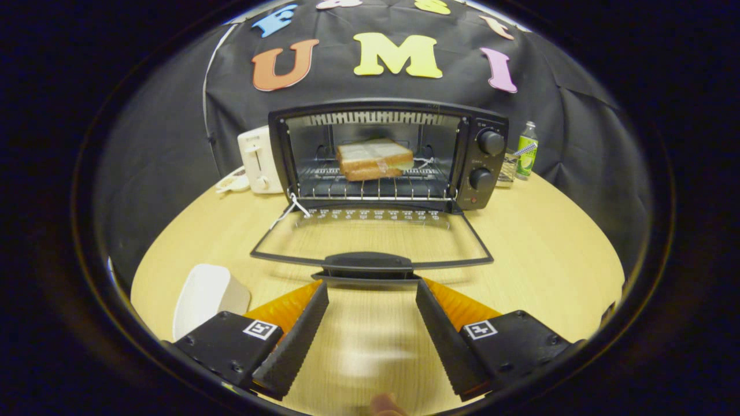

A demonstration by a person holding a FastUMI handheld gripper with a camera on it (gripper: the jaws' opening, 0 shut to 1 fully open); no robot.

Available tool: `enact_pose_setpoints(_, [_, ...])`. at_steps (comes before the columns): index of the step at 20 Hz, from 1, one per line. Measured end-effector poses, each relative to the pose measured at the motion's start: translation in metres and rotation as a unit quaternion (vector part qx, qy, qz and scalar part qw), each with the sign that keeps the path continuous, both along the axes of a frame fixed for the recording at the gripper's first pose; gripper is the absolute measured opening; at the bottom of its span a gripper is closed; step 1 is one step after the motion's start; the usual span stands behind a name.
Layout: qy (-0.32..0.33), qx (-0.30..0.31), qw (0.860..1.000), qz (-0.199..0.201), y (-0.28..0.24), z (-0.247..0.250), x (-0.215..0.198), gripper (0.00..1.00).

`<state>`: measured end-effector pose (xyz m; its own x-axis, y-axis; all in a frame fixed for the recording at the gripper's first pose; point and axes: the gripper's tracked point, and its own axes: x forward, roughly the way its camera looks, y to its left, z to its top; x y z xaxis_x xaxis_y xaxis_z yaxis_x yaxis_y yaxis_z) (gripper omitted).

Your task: Open the toaster oven, put the food inside, and close the toaster oven door.

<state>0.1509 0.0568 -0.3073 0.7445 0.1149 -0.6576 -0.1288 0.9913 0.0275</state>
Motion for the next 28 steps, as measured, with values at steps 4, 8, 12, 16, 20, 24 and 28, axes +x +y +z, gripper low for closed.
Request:
enact_pose_setpoints(4, [0.008, 0.016, 1.000, -0.001, 0.010, -0.017, 0.005, 1.00])
enact_pose_setpoints(8, [0.004, 0.016, 1.000, -0.015, 0.010, -0.019, 0.011, 1.00])
enact_pose_setpoints(12, [-0.023, 0.051, 0.998, -0.028, 0.009, -0.007, 0.010, 1.00])
enact_pose_setpoints(16, [-0.076, 0.068, 0.994, -0.033, 0.009, 0.007, 0.010, 1.00])
enact_pose_setpoints(20, [-0.096, 0.044, 0.994, -0.035, 0.009, 0.011, 0.011, 1.00])
enact_pose_setpoints(24, [-0.132, 0.029, 0.990, -0.031, 0.004, 0.020, 0.013, 1.00])
enact_pose_setpoints(28, [-0.178, -0.014, 0.984, -0.011, 0.003, 0.041, 0.028, 1.00])
